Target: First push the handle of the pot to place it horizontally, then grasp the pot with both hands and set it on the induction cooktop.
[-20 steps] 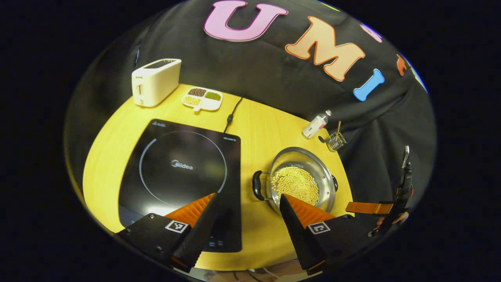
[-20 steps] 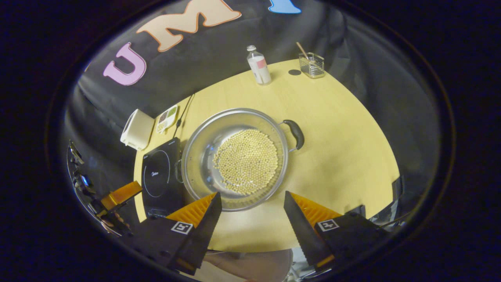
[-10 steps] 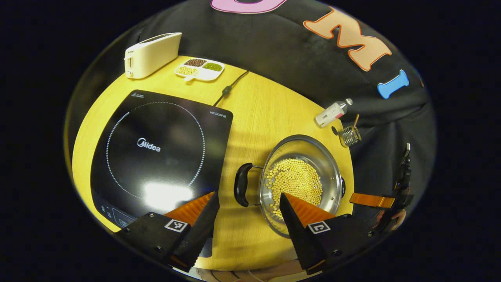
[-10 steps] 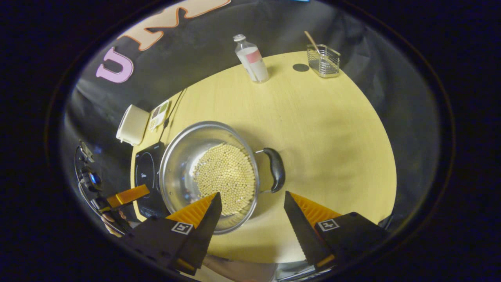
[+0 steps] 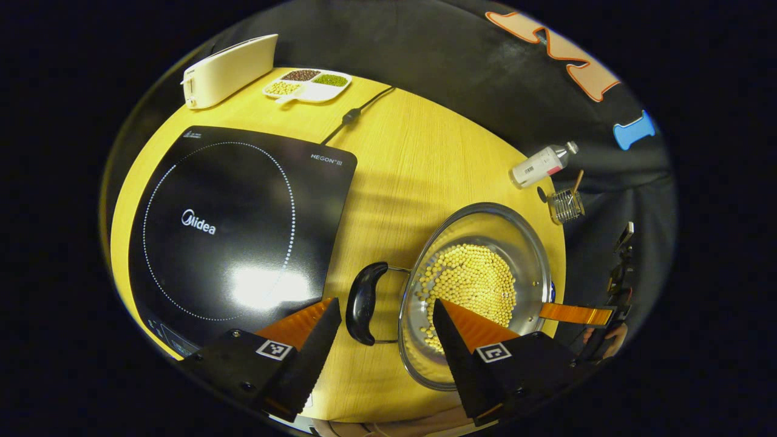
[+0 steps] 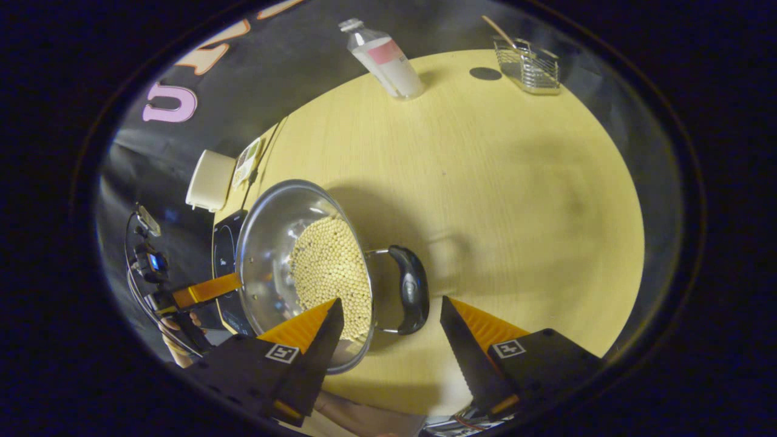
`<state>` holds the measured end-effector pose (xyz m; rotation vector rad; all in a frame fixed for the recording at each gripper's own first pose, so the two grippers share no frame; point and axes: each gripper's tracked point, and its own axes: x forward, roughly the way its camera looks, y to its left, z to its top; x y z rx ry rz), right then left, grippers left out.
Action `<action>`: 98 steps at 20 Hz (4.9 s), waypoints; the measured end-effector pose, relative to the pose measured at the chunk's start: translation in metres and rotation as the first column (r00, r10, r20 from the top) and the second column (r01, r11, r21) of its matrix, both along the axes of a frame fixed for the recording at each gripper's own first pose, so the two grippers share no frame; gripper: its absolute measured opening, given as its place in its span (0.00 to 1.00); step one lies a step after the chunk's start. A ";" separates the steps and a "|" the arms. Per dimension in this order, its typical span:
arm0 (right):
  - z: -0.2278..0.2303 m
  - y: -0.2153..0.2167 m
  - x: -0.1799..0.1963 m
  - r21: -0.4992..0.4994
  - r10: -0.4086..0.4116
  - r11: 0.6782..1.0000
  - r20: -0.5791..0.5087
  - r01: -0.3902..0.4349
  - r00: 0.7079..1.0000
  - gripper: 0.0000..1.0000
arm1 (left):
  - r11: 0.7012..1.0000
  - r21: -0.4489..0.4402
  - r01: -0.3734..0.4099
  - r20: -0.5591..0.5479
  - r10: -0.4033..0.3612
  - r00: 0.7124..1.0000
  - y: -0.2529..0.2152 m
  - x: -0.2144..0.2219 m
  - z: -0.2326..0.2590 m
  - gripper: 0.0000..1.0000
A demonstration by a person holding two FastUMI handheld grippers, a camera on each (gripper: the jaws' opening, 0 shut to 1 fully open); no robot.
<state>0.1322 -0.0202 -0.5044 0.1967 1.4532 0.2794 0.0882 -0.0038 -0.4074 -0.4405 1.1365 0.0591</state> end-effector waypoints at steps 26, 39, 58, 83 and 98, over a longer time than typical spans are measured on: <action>-0.044 0.027 0.009 0.187 0.034 0.982 -0.086 -0.017 0.996 0.54 | 0.991 0.092 0.093 -0.139 -0.080 0.987 -0.005 -0.026 -0.001 0.57; -0.036 0.022 0.015 0.170 0.006 0.985 -0.079 0.008 0.997 0.48 | 0.995 0.044 0.085 -0.164 -0.076 0.984 0.013 -0.101 0.037 0.57; -0.031 0.014 0.027 0.114 -0.045 0.992 -0.017 0.046 0.999 0.54 | 0.990 0.093 0.105 -0.031 -0.102 0.994 0.226 -0.112 0.075 0.56; -0.019 -0.010 0.059 0.155 -0.022 0.988 0.059 0.012 0.998 0.54 | 0.967 0.254 -0.010 0.137 -0.025 0.990 0.340 -0.030 0.047 0.60; -0.023 -0.013 0.051 0.232 -0.087 0.970 0.029 0.078 0.996 0.54 | 0.976 0.192 -0.107 0.208 0.066 0.976 0.338 -0.026 0.041 0.65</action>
